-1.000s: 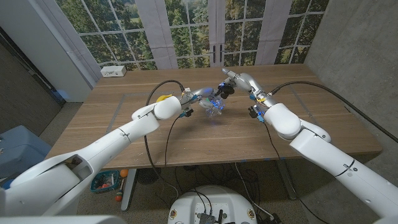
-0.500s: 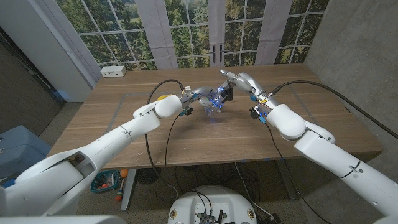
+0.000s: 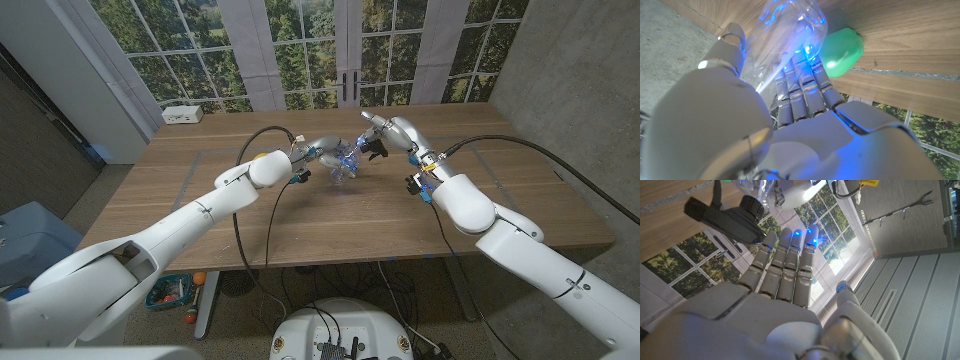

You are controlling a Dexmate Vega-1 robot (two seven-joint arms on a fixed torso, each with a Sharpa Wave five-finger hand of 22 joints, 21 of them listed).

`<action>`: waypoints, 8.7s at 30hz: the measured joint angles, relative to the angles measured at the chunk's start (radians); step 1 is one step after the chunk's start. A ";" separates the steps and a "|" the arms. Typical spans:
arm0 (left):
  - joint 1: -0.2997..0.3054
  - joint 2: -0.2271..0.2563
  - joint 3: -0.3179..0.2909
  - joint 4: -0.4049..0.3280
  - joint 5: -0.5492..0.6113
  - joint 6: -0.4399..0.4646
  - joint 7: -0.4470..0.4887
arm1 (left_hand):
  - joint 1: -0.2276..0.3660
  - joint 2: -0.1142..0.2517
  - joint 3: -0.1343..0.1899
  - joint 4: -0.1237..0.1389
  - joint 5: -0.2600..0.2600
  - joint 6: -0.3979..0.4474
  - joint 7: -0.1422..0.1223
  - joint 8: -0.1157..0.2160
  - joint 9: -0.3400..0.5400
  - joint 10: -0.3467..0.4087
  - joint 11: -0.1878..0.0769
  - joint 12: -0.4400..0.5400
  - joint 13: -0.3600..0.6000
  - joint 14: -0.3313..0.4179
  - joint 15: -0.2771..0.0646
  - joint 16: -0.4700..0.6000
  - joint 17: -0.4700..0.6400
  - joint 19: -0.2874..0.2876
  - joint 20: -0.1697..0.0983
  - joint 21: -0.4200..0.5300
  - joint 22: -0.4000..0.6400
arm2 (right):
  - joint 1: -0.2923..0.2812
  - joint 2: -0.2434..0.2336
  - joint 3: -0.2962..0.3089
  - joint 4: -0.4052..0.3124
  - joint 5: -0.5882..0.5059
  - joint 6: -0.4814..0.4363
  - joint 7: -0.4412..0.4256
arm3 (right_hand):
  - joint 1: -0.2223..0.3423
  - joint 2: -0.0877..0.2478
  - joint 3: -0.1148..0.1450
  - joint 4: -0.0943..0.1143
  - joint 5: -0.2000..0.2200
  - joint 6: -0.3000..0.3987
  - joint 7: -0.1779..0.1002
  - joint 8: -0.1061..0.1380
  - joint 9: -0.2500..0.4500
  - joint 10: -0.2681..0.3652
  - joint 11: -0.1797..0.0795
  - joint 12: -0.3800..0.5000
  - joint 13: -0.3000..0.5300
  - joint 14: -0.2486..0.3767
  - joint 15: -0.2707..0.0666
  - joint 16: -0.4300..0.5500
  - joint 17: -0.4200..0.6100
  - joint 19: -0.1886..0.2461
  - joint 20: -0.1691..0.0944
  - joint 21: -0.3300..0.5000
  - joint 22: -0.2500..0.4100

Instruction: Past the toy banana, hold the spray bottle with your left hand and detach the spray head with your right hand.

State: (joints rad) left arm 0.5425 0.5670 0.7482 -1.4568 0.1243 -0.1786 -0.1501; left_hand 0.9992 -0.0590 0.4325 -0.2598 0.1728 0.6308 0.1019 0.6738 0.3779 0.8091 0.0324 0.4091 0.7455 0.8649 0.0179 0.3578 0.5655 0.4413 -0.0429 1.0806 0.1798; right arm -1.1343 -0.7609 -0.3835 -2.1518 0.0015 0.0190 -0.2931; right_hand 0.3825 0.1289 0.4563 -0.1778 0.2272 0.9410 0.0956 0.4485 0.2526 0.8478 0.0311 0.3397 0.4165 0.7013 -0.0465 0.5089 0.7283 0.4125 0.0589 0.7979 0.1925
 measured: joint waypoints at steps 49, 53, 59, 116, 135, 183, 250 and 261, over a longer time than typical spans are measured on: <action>-0.083 -0.072 -0.016 0.255 -0.233 -0.259 -0.198 | 0.000 0.000 0.001 -0.001 0.000 0.000 0.000 -0.003 0.014 0.000 0.000 -0.014 0.008 0.002 0.001 -0.014 0.007 -0.020 -0.002 0.017 0.001 | 0.172 0.010 -0.116 -0.040 -0.126 -0.467 0.038 | 0.408 -0.048 -0.036 0.019 -0.039 -0.418 -0.183 -0.167 -0.007 -0.589 -0.105 -0.115 0.024 -0.521 0.010 -0.191 -0.057 -0.188 -0.049 -0.044 -0.011; -0.088 -0.074 -0.015 0.263 -0.236 -0.263 -0.207 | 0.000 0.000 0.001 -0.001 0.000 0.000 0.000 -0.003 0.014 0.000 0.000 -0.015 0.008 0.002 0.001 -0.015 0.007 -0.020 -0.002 0.017 0.001 | 0.181 0.011 -0.125 -0.029 -0.130 -0.464 0.022 | 0.421 -0.025 -0.056 0.020 -0.046 -0.271 -0.193 -0.094 0.022 -0.527 -0.126 -0.099 0.015 -0.497 0.007 -0.171 -0.057 -0.168 -0.068 -0.044 -0.011; -0.093 -0.078 -0.013 0.274 -0.237 -0.269 -0.215 | 0.000 0.000 0.001 -0.001 0.000 0.000 0.000 -0.003 0.011 0.000 0.000 -0.016 0.008 0.002 0.001 -0.017 0.007 -0.020 -0.002 0.017 0.001 | 0.185 0.018 -0.134 -0.013 -0.144 -0.437 -0.008 | 0.429 -0.018 -0.083 0.023 -0.049 -0.102 -0.160 0.032 0.076 -0.420 -0.170 -0.074 0.010 -0.458 0.008 -0.135 -0.054 -0.139 -0.097 -0.032 -0.011; -0.040 -0.042 -0.031 0.181 -0.223 -0.221 -0.165 | 0.000 0.000 0.003 -0.003 0.000 0.000 0.000 -0.005 0.014 0.002 0.001 -0.031 0.017 0.005 -0.002 -0.034 0.017 -0.027 -0.002 0.037 -0.005 | 0.055 0.127 -0.034 0.062 -0.279 -0.229 -0.327 | 0.455 -0.010 -0.085 0.021 -0.027 -0.066 -0.123 0.177 0.231 -0.319 -0.197 -0.047 0.059 -0.402 0.005 -0.143 -0.089 -0.113 -0.102 -0.009 -0.011; -0.017 -0.024 -0.036 0.129 -0.205 -0.193 -0.141 | 0.000 0.000 0.005 -0.005 0.000 0.000 0.000 -0.009 0.014 0.005 -0.002 -0.038 0.023 0.007 0.000 -0.040 0.020 -0.027 -0.002 0.040 -0.005 | 0.021 0.201 -0.005 0.132 -0.338 -0.139 -0.476 | 0.452 -0.007 -0.086 0.023 -0.020 -0.071 -0.129 0.197 0.260 -0.319 -0.197 -0.047 0.073 -0.403 0.005 -0.143 -0.089 -0.113 -0.102 -0.009 -0.011; 0.254 -0.175 -0.204 0.244 -0.162 -0.479 0.419 | 0.000 0.000 0.004 -0.004 0.000 0.000 0.000 -0.028 -0.021 0.016 -0.013 -0.081 -0.028 0.009 -0.010 -0.069 -0.015 -0.046 0.000 0.044 -0.003 | 0.027 0.344 0.071 0.107 -0.064 -0.349 -0.429 | 0.448 -0.004 -0.094 0.031 -0.026 -0.071 -0.128 0.200 0.231 -0.302 -0.181 -0.063 0.110 -0.403 0.009 -0.115 -0.059 -0.113 -0.102 0.005 -0.011; 0.346 -0.201 -0.233 0.254 -0.157 -0.323 0.685 | 0.000 0.000 0.008 -0.008 0.000 0.000 0.000 -0.060 -0.066 0.038 -0.013 -0.135 -0.063 0.014 -0.058 -0.150 -0.121 -0.046 0.000 0.048 -0.006 | 0.247 0.301 0.089 0.239 0.580 -0.854 -0.484 | 0.493 -0.014 -0.066 0.022 -0.050 -0.097 -0.078 0.174 0.190 -0.350 -0.113 -0.096 0.133 -0.451 0.007 -0.100 -0.031 -0.140 -0.082 0.016 -0.011; 0.343 -0.193 -0.225 0.252 -0.160 -0.294 0.680 | 0.019 -0.019 0.007 -0.007 0.000 0.000 0.000 -0.080 -0.078 0.043 -0.025 -0.154 -0.093 0.016 -0.081 -0.163 -0.167 -0.056 -0.001 0.041 -0.008 | 0.284 0.285 0.075 0.268 0.627 -0.896 -0.485 | 0.560 0.024 -0.058 0.014 -0.032 -0.229 -0.066 0.105 0.167 -0.408 -0.067 -0.122 0.127 -0.488 0.007 -0.100 -0.031 -0.169 -0.058 0.016 -0.011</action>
State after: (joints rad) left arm 0.8859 0.3741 0.5236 -1.2049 -0.0361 -0.4725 0.5298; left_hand 1.0182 -0.0780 0.4396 -0.2669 0.1728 0.6311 0.1018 0.5940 0.2996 0.8519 0.0070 0.2551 0.6528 0.8806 -0.0629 0.1953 0.3982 0.3856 -0.0443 1.1220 0.1716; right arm -0.8506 -0.4760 -0.3087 -1.8835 0.6287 -0.8770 -0.7777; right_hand 0.9427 0.1527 0.3979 -0.1642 0.1952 0.7120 0.0298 0.5538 0.4199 0.4397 -0.0359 0.2182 0.5437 0.2137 -0.0394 0.4093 0.6976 0.2433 0.0012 0.8142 0.1817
